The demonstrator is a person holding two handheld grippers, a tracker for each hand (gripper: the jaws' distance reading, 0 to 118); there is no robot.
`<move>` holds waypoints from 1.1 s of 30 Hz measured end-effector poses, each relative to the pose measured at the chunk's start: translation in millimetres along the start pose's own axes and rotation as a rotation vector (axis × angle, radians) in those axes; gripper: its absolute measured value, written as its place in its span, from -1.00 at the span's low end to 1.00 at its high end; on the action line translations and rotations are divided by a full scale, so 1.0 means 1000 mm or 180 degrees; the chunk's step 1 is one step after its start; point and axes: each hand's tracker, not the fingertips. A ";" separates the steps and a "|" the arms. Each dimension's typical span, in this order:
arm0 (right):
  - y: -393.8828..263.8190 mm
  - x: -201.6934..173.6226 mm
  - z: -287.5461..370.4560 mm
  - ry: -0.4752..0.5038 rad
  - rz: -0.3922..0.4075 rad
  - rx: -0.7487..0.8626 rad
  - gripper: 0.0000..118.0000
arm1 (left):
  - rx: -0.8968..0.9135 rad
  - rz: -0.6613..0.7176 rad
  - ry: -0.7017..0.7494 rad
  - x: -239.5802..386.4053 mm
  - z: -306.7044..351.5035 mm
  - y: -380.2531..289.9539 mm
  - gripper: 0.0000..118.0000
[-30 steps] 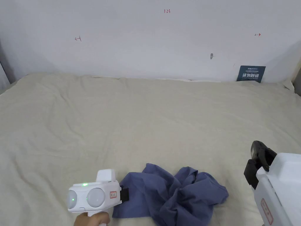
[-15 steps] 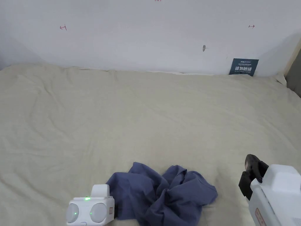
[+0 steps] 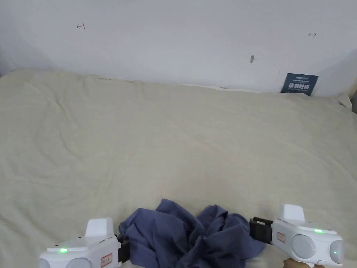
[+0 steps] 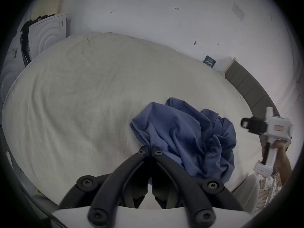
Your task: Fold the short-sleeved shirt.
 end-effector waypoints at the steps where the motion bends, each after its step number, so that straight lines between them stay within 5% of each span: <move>1: -0.004 -0.001 -0.013 -0.0004 -0.0004 -0.0113 0.78 | -0.0001 -0.0023 0.0003 -0.002 -0.001 0.000 -0.96; 3: -0.009 -0.006 -0.031 0.0067 0.0038 -0.0303 0.69 | -0.0007 -0.0048 0.0015 -0.007 -0.008 -0.001 -0.96; 8: -0.029 -0.014 -0.047 0.0357 -0.0139 -0.0328 -0.55 | -0.0045 -0.0024 -0.0007 -0.015 -0.010 0.000 -0.96; 11: -0.031 -0.031 -0.026 0.0253 -0.0051 -0.0172 -0.76 | -0.0038 -0.0002 -0.0024 -0.022 -0.009 0.000 -0.96; 22: 0.017 -0.002 0.094 0.0099 0.0251 0.0668 -0.79 | 0.0414 0.0178 -0.0147 -0.033 0.030 0.048 -0.96; 33: 0.166 0.021 0.214 0.0000 0.0319 0.1494 -0.79 | 0.1275 -0.0201 0.0226 -0.021 0.116 0.244 -0.96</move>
